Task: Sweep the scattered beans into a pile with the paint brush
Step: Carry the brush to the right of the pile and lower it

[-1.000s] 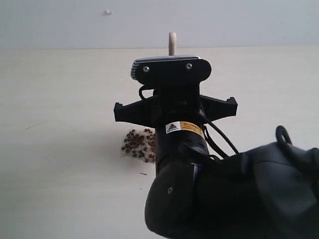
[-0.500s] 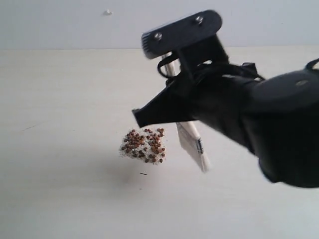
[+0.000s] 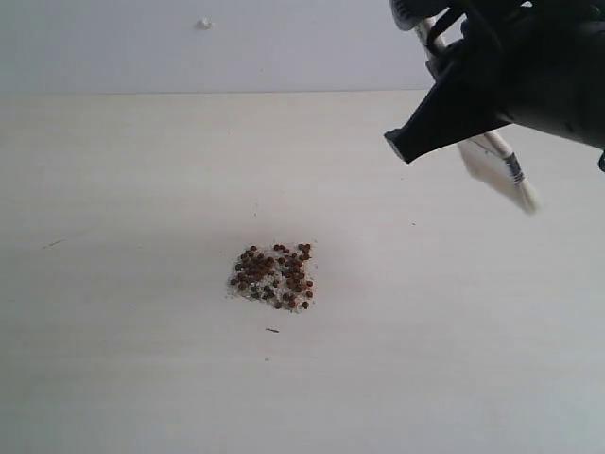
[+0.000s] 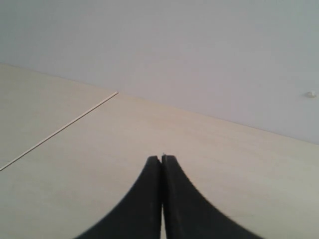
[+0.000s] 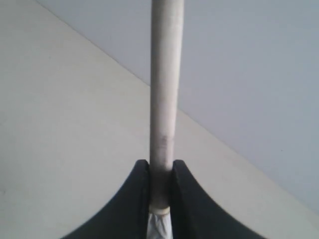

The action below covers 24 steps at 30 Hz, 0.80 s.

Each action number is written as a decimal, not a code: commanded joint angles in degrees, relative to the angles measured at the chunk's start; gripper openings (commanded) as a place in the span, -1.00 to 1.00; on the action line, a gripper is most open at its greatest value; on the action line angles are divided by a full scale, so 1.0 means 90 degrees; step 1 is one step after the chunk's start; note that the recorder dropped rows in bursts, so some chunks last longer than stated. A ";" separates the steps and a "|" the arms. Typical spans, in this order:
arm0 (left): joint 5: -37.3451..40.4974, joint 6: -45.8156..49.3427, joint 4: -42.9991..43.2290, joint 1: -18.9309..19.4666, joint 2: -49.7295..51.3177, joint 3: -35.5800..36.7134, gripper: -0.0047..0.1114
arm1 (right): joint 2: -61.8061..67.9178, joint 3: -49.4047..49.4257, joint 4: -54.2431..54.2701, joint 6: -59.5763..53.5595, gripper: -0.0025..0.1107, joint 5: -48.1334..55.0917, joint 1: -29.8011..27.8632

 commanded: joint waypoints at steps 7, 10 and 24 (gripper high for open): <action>-0.0003 -0.0027 0.0030 0.0027 -0.0036 0.0016 -0.92 | 0.0565 0.0030 -0.2194 -0.0443 -0.96 0.0417 -0.1317; -0.0003 -0.0027 0.0030 0.0027 -0.0036 0.0016 -0.92 | 0.0812 0.0030 -0.2825 -0.0443 -0.96 0.0354 -0.1780; -0.0003 -0.0027 0.0030 0.0027 -0.0036 0.0016 -0.92 | 0.1059 0.0015 -0.2837 -0.0182 -0.96 0.3359 -0.2652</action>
